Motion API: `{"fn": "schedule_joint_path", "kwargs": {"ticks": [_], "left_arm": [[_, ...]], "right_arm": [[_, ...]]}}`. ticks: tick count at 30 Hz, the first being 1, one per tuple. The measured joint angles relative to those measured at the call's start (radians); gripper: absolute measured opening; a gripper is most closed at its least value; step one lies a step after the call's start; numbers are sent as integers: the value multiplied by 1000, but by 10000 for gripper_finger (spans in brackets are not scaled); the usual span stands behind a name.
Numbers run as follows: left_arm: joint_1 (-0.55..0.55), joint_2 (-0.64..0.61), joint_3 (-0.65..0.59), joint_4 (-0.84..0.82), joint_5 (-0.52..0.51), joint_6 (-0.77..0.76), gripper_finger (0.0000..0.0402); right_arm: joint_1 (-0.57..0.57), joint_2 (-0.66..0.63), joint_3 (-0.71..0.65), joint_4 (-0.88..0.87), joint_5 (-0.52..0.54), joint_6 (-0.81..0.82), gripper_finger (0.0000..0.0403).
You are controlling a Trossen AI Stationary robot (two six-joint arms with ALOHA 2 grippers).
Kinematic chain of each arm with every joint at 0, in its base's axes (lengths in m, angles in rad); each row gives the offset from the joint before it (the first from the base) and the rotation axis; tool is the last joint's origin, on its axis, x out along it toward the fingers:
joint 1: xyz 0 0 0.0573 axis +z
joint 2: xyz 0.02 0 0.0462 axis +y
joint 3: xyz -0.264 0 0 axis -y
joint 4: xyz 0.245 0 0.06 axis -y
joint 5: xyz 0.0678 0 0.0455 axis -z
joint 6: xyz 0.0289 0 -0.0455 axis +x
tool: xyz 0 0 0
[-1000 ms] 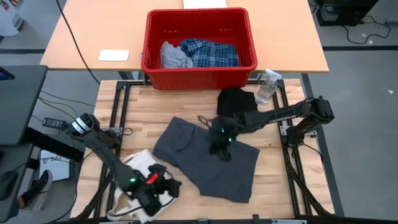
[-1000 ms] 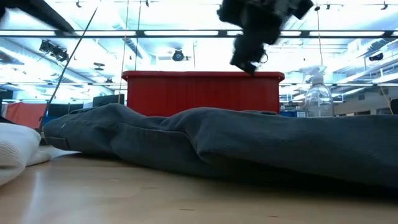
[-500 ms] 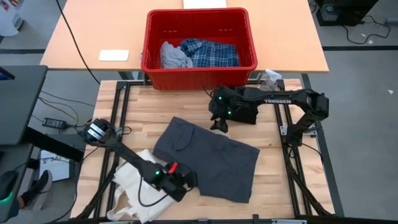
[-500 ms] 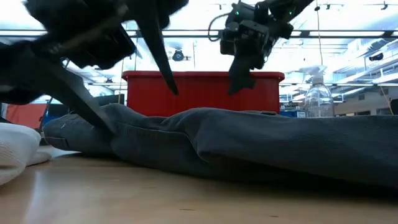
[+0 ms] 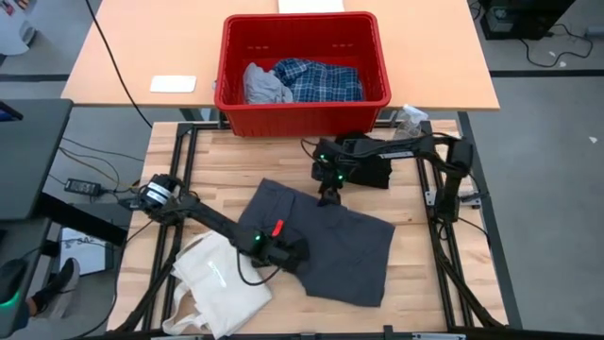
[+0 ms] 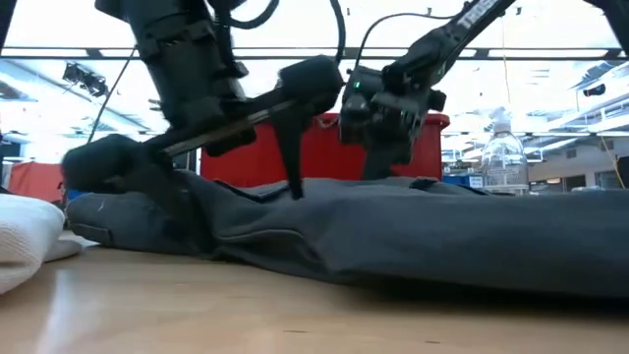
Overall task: Fold Laundry from Bin
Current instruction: Fold the gray shorts
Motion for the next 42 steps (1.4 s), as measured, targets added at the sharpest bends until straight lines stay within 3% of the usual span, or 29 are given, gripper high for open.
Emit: {"fn": "schedule_joint_path", "kwargs": {"ticks": [6,11,16,23,28,32,37,42], "left_arm": [[30,4,1,7,-13,93,311],[36,5,-2,-16,-31,147,264],[34,7,-2,-47,-32,158,184],[34,8,-3,-98,-21,282,71],[23,5,-2,-135,-8,339,23],[21,-4,-3,-154,43,307,59],[13,-30,-5,-200,65,303,172],[11,-41,-6,-299,68,288,255]], "right_arm": [[1,111,2,35,-33,-1,312],[1,178,9,35,-138,-10,299],[9,177,6,47,-154,-10,228],[21,164,26,39,-266,10,115],[50,164,26,24,-212,37,91],[57,163,26,18,-213,71,129],[51,163,27,117,-188,185,218],[69,166,27,264,-56,261,303]]}}
